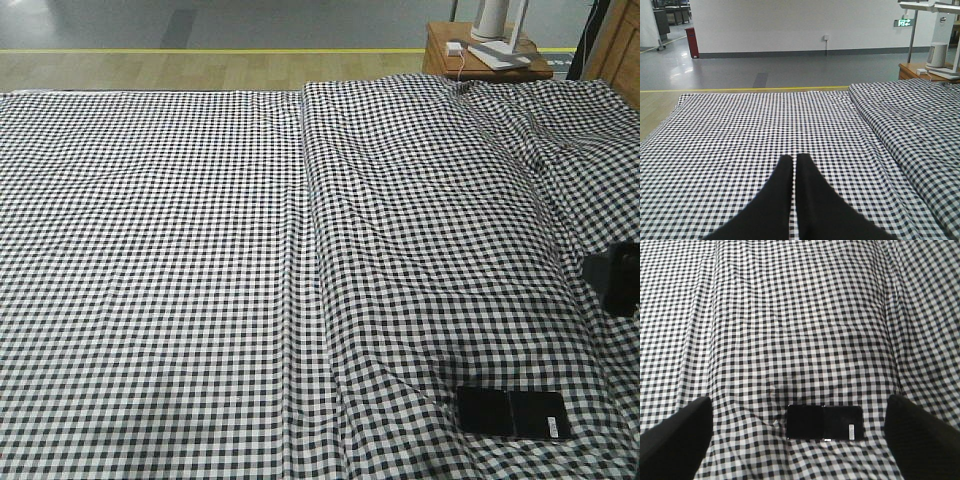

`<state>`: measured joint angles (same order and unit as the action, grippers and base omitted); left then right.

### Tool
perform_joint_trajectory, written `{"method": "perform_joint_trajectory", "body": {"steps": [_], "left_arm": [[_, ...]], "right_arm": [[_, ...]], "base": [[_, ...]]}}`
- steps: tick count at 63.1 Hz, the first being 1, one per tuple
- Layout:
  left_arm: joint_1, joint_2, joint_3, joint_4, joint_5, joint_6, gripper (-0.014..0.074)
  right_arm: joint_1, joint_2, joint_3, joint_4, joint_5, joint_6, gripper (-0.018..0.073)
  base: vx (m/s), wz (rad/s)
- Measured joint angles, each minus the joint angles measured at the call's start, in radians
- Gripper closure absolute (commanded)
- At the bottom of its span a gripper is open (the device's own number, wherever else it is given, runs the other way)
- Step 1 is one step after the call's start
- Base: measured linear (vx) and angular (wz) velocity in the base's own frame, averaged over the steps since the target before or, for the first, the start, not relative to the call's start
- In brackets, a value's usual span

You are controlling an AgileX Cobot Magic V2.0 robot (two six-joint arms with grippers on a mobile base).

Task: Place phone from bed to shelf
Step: 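Lower the right gripper over the black phone on the sheet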

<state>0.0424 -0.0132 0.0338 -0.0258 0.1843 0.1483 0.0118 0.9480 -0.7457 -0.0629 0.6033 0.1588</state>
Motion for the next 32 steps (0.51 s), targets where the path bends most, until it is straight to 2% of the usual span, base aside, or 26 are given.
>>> {"method": "perform_joint_trajectory", "body": {"steps": [12, 22, 32], "left_arm": [[0.0, 0.0, 0.0, 0.0, 0.0, 0.0, 0.0595], [0.0, 0.0, 0.0, 0.0, 0.0, 0.0, 0.0595], [0.0, 0.0, 0.0, 0.0, 0.0, 0.0, 0.0595]], "right_arm": [[-0.018, 0.005, -0.095, -0.006, 0.16, 0.03, -0.0081], [-0.164, 0.036, -0.116, 0.001, 0.227, 0.027, -0.0076], [-0.308, 0.103, -0.117, 0.063, 0.235, -0.076, -0.0073]], "base": [[0.0, 0.0], [0.0, 0.0], [0.0, 0.0]]}}
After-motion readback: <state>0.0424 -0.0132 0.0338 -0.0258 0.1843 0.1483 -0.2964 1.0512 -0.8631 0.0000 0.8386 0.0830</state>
